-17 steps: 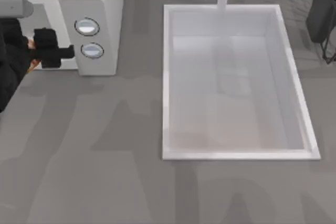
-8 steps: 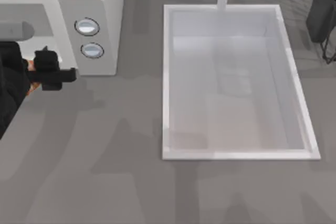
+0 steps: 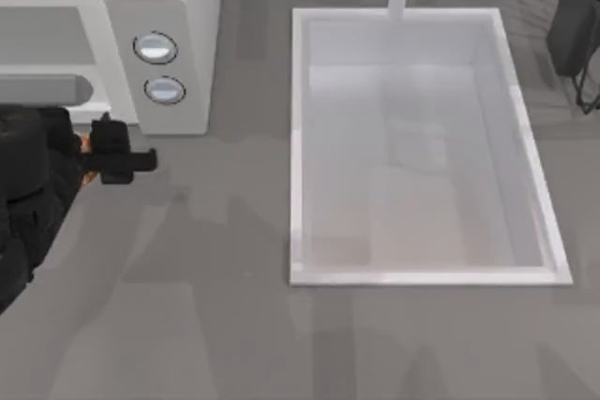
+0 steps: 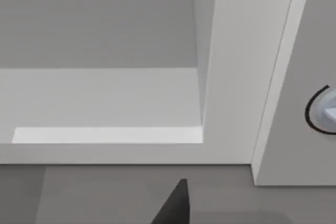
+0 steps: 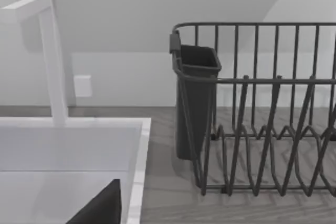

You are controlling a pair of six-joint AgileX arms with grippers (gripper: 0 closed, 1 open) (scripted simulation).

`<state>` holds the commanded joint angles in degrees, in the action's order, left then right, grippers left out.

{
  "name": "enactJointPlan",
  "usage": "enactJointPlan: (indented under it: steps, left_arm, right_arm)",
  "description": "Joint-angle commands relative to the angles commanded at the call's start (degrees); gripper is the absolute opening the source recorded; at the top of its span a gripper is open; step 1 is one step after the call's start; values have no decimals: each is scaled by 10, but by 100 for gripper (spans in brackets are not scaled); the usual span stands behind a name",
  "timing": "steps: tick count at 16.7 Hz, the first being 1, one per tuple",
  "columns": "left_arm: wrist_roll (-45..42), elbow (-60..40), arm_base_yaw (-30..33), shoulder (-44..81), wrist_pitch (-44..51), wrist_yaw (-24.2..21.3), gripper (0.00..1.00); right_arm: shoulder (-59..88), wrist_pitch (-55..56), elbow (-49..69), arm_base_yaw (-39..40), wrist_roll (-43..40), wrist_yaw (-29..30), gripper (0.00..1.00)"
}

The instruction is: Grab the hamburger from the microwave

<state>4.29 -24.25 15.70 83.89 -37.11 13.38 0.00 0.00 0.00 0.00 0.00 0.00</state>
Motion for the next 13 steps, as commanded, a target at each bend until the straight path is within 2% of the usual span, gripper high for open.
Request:
enactJointPlan:
  steps: [7,10,13]
  left_arm:
    - [-1,70,1,219,-321,-4,0]
    - [-1,91,0,270,-386,-6,0]
    - [-2,96,0,281,-398,-7,0]
  right_arm:
    - [0,0,0,0,0,0,100]
    - [0,0,0,0,0,0,100]
    - [0,0,0,0,0,0,100]
